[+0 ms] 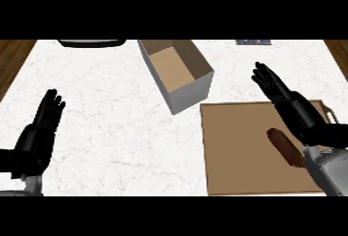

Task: Pick the sweet potato from the tray and place it in the cardboard box

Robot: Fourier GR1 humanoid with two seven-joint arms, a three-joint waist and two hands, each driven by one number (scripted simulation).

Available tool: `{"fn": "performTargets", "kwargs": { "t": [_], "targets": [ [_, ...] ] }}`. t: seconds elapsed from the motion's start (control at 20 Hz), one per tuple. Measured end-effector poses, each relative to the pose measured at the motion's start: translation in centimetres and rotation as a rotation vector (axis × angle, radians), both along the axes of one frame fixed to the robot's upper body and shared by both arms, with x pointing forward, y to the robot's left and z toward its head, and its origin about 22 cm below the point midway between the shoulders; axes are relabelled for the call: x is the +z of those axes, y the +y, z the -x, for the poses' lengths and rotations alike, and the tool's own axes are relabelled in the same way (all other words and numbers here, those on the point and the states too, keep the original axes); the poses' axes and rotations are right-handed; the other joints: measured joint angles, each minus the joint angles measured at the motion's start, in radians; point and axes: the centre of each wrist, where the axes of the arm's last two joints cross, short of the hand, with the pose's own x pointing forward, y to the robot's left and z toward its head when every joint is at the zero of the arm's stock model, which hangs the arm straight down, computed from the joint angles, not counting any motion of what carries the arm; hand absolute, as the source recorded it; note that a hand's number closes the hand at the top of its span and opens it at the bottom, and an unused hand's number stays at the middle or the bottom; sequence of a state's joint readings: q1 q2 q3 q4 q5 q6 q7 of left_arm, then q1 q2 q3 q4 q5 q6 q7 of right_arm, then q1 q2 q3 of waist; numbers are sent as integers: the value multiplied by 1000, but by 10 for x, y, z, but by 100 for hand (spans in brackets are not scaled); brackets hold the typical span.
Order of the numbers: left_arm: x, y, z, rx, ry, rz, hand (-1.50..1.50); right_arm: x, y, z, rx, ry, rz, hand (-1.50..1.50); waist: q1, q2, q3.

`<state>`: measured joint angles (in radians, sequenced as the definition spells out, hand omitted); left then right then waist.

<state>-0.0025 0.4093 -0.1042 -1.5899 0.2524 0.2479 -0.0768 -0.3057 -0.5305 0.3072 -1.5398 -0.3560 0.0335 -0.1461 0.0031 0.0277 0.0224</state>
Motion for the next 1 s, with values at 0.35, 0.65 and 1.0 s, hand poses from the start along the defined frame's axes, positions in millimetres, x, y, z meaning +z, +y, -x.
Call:
{"fn": "performTargets", "kwargs": {
  "t": [0.35,0.65,1.0],
  "targets": [
    [10,-3,-5,32,30,83,0,48,-104,0,-267,-165,220,150,-36,-26,-23],
    [16,-18,-10,6,72,170,0,39,-178,22,-486,-313,516,-150,-27,-25,-21],
    [19,-26,-15,-12,89,187,0,65,-188,37,-343,-382,822,-150,-17,-30,-23]
  ]
}}
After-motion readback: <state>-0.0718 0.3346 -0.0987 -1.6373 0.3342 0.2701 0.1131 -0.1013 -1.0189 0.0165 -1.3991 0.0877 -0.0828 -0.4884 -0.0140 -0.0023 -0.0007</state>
